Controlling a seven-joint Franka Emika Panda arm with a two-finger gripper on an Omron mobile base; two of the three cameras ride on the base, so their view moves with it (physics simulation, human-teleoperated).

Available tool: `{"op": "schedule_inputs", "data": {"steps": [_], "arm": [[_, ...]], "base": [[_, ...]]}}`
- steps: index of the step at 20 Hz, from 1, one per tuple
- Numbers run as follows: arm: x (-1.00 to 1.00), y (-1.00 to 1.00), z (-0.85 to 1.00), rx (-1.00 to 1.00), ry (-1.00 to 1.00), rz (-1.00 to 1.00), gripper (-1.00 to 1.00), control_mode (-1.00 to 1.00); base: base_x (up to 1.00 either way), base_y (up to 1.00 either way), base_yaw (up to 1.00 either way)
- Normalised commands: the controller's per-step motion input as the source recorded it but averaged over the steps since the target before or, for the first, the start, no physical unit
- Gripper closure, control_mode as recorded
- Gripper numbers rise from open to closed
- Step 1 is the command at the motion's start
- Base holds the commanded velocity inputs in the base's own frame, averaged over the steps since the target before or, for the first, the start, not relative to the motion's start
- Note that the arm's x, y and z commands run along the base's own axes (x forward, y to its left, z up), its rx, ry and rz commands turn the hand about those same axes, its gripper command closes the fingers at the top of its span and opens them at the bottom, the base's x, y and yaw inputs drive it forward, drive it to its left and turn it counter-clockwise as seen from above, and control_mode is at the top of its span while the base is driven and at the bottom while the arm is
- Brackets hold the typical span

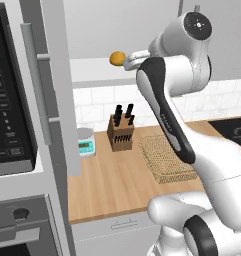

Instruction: Open the cabinet, pick up the bread from the cabinet and place it in the basket. Then move the basket to the dining counter.

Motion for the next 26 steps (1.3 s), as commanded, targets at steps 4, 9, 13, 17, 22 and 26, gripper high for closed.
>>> {"op": "schedule_inputs", "data": {"steps": [4, 9, 13, 17, 22, 26], "arm": [[0.44, -0.07, -0.02, 0.04, 0.00, -0.06, -1.00, -1.00], [0.45, 0.00, -0.10, 0.00, 0.00, -0.06, -1.00, -1.00], [0.34, 0.00, -0.16, 0.03, 0.00, 0.00, -1.00, -1.00], [0.44, 0.00, -0.16, 0.06, 0.00, 0.00, -1.00, -1.00], [0.54, 0.01, -0.14, 0.02, 0.00, 0.00, -1.00, -1.00], [0.48, 0.12, -0.01, 0.00, 0.00, 0.00, -1.00, -1.00]], "base": [[0.00, 0.00, 0.00], [0.00, 0.00, 0.00], [0.00, 0.00, 0.00], [0.00, 0.00, 0.00], [0.00, 0.00, 0.00], [0.00, 0.00, 0.00]]}}
